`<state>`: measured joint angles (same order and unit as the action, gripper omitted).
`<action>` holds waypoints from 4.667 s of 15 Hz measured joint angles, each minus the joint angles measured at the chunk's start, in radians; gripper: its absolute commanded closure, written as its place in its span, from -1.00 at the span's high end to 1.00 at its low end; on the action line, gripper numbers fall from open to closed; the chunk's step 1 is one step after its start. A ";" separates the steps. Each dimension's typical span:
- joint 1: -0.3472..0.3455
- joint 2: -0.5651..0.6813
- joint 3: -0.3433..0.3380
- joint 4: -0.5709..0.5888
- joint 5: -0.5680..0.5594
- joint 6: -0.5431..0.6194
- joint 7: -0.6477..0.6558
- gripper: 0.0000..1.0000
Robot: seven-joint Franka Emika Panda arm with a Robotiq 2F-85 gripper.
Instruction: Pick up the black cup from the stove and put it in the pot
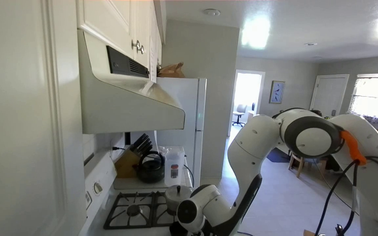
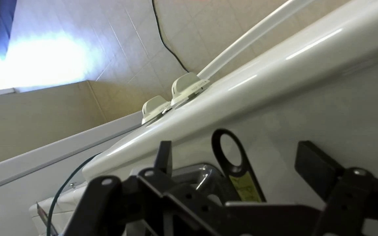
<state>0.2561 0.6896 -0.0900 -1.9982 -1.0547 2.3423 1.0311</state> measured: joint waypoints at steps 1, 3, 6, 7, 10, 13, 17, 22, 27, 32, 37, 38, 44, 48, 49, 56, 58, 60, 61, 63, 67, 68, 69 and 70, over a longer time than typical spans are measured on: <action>-0.001 0.001 0.000 0.005 0.000 -0.001 0.000 0.39; -0.003 0.005 0.000 0.015 0.000 -0.002 0.000 0.12; -0.006 0.014 0.000 0.027 0.000 -0.002 0.000 -0.34; -0.006 0.015 0.000 0.029 0.000 -0.002 0.000 -0.46; -0.005 0.017 0.000 0.030 0.000 -0.002 0.000 -0.90; -0.004 0.017 0.002 0.030 0.000 -0.002 0.004 -1.00; 0.000 0.016 0.007 0.029 -0.001 -0.002 0.037 -0.97; 0.024 -0.023 0.009 0.006 -0.088 -0.002 0.170 -0.97; 0.041 -0.134 0.075 -0.067 -0.227 0.001 0.278 -0.97; 0.038 -0.218 0.161 -0.136 -0.323 0.035 0.284 -0.97; 0.029 -0.280 0.183 -0.186 -0.352 0.039 0.316 -0.89; 0.027 -0.284 0.183 -0.189 -0.353 0.040 0.316 -0.97; 0.011 -0.280 0.195 -0.190 -0.353 0.006 0.305 -0.97; 0.026 -0.269 0.238 -0.151 -0.368 -0.015 0.232 -0.97; 0.035 -0.267 0.250 -0.137 -0.380 -0.026 0.210 -0.97; 0.072 -0.254 0.291 -0.051 -0.446 -0.093 -0.040 -0.97; 0.072 -0.247 0.291 -0.030 -0.451 -0.093 -0.148 -0.97; 0.072 -0.237 0.295 -0.012 -0.456 -0.093 -0.243 -0.97; 0.073 -0.230 0.299 -0.003 -0.458 -0.093 -0.287 -0.97; 0.076 -0.216 0.309 0.013 -0.461 -0.092 -0.357 -0.97; 0.093 -0.172 0.329 0.064 -0.462 -0.092 -0.418 -0.97; 0.098 -0.157 0.332 0.079 -0.462 -0.092 -0.424 -0.97; 0.104 -0.141 0.334 0.097 -0.461 -0.092 -0.432 -0.97; 0.108 -0.125 0.335 0.115 -0.460 -0.092 -0.440 -0.97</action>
<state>0.3639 0.5645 0.2453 -1.8832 -1.5151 2.2501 0.5914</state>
